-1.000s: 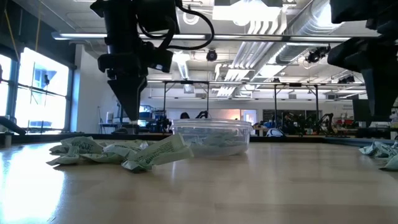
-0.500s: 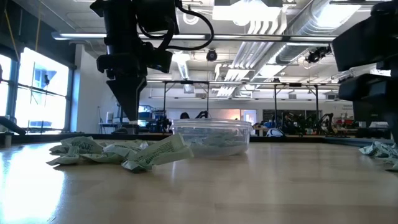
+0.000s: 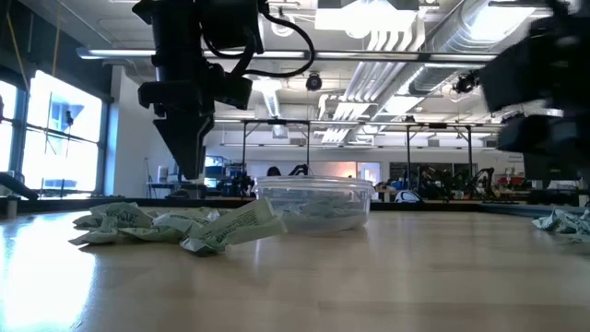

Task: Pick and place Stevia / Truvia into bins
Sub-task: Put the stevia packet into the transparent bin

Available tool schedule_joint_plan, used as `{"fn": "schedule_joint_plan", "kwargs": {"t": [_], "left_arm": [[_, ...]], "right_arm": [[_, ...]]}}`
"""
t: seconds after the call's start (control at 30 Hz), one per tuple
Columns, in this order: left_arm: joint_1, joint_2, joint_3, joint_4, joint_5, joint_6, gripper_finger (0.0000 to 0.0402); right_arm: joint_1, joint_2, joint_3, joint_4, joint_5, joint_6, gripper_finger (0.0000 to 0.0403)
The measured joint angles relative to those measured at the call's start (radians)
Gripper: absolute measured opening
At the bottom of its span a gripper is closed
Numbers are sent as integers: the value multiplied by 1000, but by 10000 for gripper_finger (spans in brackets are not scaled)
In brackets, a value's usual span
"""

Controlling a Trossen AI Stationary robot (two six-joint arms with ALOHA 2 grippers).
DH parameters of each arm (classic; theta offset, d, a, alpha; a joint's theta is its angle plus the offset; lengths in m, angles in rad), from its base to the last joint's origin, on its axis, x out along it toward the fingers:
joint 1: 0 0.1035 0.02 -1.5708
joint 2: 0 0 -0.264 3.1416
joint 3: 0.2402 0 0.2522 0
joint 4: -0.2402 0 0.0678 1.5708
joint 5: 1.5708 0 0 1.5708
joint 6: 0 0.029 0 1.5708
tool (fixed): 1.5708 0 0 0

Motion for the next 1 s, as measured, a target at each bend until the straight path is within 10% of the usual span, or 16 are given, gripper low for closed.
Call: {"fn": "schedule_joint_plan", "kwargs": {"t": [0.23,0.73,1.0], "left_arm": [[0,-142,-97,67,0,-81,129],[0,-513,-461,311,1,-346,129],[9,-494,-560,456,-3,-400,129]], "right_arm": [[-213,-153,2,30,94,-117,3],[-574,-26,147,255,-165,-426,7],[-585,25,201,227,-135,-417,119]]}}
